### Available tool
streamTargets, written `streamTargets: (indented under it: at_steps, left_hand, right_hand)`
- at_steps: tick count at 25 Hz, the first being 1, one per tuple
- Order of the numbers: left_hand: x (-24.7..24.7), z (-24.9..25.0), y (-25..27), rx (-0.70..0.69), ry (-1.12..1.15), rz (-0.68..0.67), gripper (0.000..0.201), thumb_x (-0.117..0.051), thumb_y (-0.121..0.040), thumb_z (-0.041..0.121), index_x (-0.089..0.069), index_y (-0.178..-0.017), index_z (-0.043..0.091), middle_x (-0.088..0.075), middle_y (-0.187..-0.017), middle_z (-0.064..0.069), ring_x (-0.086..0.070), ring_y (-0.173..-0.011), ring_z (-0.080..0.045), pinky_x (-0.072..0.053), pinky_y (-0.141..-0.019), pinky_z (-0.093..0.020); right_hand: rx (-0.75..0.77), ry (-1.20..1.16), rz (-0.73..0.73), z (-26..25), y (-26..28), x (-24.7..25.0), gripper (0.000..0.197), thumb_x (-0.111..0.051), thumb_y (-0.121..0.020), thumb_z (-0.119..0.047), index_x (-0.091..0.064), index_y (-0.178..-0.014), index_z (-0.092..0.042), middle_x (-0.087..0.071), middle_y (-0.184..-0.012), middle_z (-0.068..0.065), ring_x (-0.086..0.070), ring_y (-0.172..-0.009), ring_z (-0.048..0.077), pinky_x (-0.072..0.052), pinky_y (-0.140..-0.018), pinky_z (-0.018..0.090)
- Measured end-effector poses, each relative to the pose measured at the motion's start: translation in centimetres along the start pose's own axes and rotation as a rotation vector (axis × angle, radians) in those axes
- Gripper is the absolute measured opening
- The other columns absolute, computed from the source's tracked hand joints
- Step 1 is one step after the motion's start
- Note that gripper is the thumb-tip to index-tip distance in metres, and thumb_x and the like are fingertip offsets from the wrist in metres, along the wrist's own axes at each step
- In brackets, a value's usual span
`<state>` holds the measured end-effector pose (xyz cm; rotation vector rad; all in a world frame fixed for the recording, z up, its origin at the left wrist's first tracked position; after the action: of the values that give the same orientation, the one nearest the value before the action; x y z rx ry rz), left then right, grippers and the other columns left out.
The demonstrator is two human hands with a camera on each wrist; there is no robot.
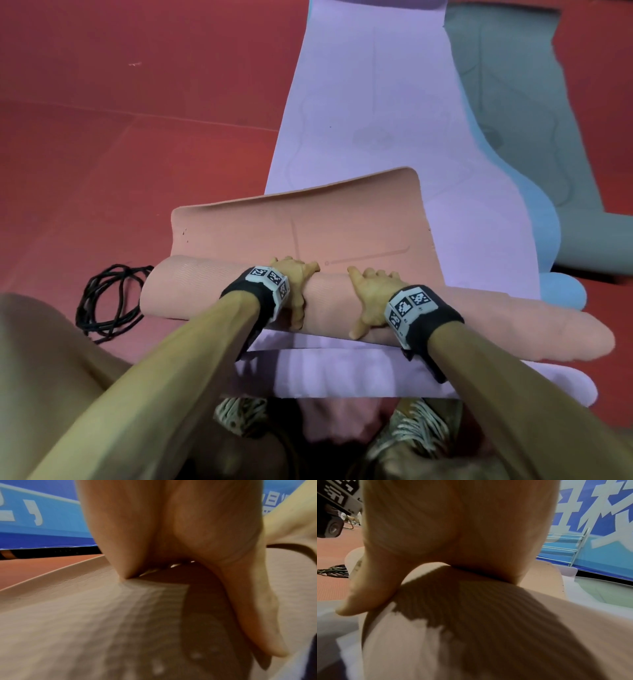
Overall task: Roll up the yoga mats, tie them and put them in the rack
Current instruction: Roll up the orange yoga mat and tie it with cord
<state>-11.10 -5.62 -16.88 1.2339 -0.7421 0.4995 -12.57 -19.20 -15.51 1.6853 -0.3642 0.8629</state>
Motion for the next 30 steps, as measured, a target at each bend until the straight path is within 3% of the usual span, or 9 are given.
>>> streamTargets:
  at_steps: [6, 9, 11, 15, 19, 24, 26, 30]
  left_hand:
    - [-1.0, 0.7, 0.6, 0.036, -0.085, -0.037, 0.115, -0.092, -0.051, 0.04, -0.027, -0.144, 0.021, -0.043, -0.139, -0.01, -0.04, -0.128, -0.032, -0.028, -0.11, -0.049]
    - [-1.2, 1.6, 1.5, 0.004, -0.155, 0.125, 0.127, -0.087, -0.056, 0.053, -0.012, -0.152, 0.017, -0.033, -0.147, -0.01, -0.034, -0.134, -0.032, -0.023, -0.114, -0.05]
    - [-1.6, 2.4, 2.2, -0.014, -0.229, 0.219, 0.133, -0.085, -0.056, 0.058, -0.006, -0.154, 0.014, -0.027, -0.151, -0.011, -0.03, -0.136, -0.032, -0.019, -0.116, -0.053]
    - [-1.1, 2.7, 1.9, -0.049, -0.227, 0.272, 0.125, -0.086, -0.053, 0.057, -0.017, -0.15, 0.016, -0.038, -0.144, -0.007, -0.039, -0.129, -0.029, -0.026, -0.11, -0.048]
    - [-0.1, 2.4, 0.9, -0.036, -0.141, 0.184, 0.107, -0.089, -0.05, 0.046, -0.033, -0.138, 0.023, -0.05, -0.13, -0.003, -0.045, -0.119, -0.028, -0.034, -0.1, -0.046]
    - [1.3, 1.4, -1.0, -0.022, -0.025, 0.064, 0.11, -0.093, -0.04, 0.042, -0.04, -0.136, 0.031, -0.056, -0.128, -0.001, -0.048, -0.116, -0.027, -0.033, -0.096, -0.044]
    - [0.8, 1.4, -1.1, -0.015, -0.044, 0.061, 0.116, -0.093, -0.043, 0.043, -0.034, -0.142, 0.031, -0.049, -0.135, -0.003, -0.044, -0.122, -0.027, -0.029, -0.101, -0.045]
    - [0.0, 2.0, 0.0, -0.013, -0.089, 0.116, 0.132, -0.088, -0.053, 0.052, -0.009, -0.155, 0.024, -0.03, -0.151, -0.007, -0.028, -0.138, -0.029, -0.016, -0.115, -0.054]
  right_hand:
    - [0.012, -0.025, 0.001, 0.3, -1.1, 0.0, 0.104, -0.089, -0.049, -0.056, -0.04, -0.134, -0.021, -0.055, -0.122, 0.006, -0.052, -0.11, 0.029, -0.043, -0.1, 0.044]
    - [-0.006, -0.134, -0.09, 1.3, -1.9, 0.4, 0.102, -0.091, -0.045, -0.051, -0.046, -0.133, -0.024, -0.06, -0.12, 0.001, -0.058, -0.105, 0.025, -0.051, -0.093, 0.038]
    - [-0.012, -0.21, -0.183, 1.8, -2.4, 0.2, 0.104, -0.092, -0.045, -0.049, -0.048, -0.136, -0.027, -0.062, -0.124, -0.003, -0.059, -0.107, 0.022, -0.05, -0.093, 0.034]
    - [-0.027, -0.224, -0.256, 1.8, -2.5, -0.3, 0.114, -0.091, -0.043, -0.052, -0.043, -0.144, -0.029, -0.06, -0.13, -0.003, -0.058, -0.114, 0.022, -0.048, -0.101, 0.037]
    - [-0.003, -0.227, -0.154, 1.5, -1.8, -0.2, 0.11, -0.089, -0.055, -0.051, -0.034, -0.147, -0.027, -0.054, -0.138, 0.001, -0.053, -0.122, 0.026, -0.043, -0.105, 0.042]
    - [0.011, 0.051, 0.113, 0.4, 0.0, -0.4, 0.13, -0.086, -0.059, -0.056, -0.007, -0.153, -0.015, -0.036, -0.145, 0.013, -0.038, -0.131, 0.034, -0.031, -0.109, 0.047]
    - [0.01, 0.049, 0.154, 0.5, 0.1, -0.1, 0.127, -0.086, -0.058, -0.056, -0.012, -0.151, -0.012, -0.041, -0.141, 0.014, -0.041, -0.128, 0.033, -0.032, -0.107, 0.045]
    - [-0.002, 0.005, 0.108, 1.3, -0.6, 1.0, 0.105, -0.089, -0.052, -0.056, -0.04, -0.134, -0.012, -0.055, -0.125, 0.01, -0.053, -0.113, 0.029, -0.042, -0.098, 0.038]
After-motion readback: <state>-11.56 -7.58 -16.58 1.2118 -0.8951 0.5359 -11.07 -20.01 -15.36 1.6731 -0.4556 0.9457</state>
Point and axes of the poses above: each hand's wrist, its own y-axis away from the middle knuckle, its own x-axis out of the back of the hand, z = x × y, the point moved 10 cm from there along -y, towards the middle knuckle
